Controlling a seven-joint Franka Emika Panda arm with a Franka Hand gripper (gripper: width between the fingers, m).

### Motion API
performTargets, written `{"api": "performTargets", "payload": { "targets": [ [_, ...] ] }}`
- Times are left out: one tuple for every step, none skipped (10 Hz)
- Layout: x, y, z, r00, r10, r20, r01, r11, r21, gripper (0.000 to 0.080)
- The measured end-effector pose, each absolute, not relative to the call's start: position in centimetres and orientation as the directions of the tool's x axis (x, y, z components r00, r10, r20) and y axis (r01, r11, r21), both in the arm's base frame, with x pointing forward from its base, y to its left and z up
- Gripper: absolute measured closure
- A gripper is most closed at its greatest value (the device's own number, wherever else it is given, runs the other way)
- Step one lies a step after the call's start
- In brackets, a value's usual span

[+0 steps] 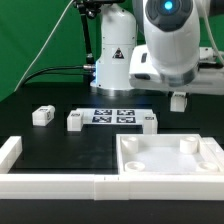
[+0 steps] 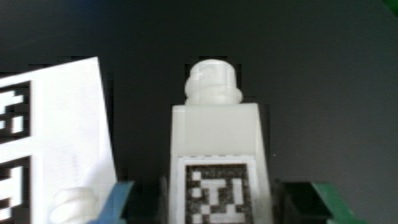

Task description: Assemble one leg

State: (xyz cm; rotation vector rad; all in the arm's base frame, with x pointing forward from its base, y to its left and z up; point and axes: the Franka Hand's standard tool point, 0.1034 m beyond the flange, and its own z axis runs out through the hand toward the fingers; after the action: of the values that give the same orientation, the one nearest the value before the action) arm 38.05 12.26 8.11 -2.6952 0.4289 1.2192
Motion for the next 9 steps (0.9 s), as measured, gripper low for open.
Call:
{"api": "performTargets", "payload": {
  "targets": [
    [38.6, 11.9, 9.0, 0.627, -0.197, -0.754, -0.325, -0.945, -0.023, 0.0512],
    [39.3, 11.4, 9.9, 0.624, -0.198, -0.756, -0.332, -0.943, -0.027, 0.0512],
    [39.7, 11.4, 10.1, 0.629, -0.199, -0.751, -0.334, -0.942, -0.031, 0.0512],
    [39.6, 11.4, 10.0, 0.628, -0.199, -0.753, -0.329, -0.944, -0.025, 0.0512],
    [39.4, 11.7, 9.9, 0.632, -0.192, -0.751, -0.308, -0.951, -0.017, 0.0512],
    [39.4, 11.8, 9.9, 0.633, -0.188, -0.751, -0.307, -0.952, -0.02, 0.0512],
    [39.3, 11.6, 9.8, 0.632, -0.193, -0.751, -0.297, -0.955, -0.005, 0.0512],
    [39.1, 11.1, 9.9, 0.638, -0.177, -0.749, -0.191, -0.979, 0.069, 0.0512],
    [39.6, 10.6, 10.3, 0.633, -0.107, -0.767, -0.07, -0.994, 0.08, 0.0512]
  ]
}}
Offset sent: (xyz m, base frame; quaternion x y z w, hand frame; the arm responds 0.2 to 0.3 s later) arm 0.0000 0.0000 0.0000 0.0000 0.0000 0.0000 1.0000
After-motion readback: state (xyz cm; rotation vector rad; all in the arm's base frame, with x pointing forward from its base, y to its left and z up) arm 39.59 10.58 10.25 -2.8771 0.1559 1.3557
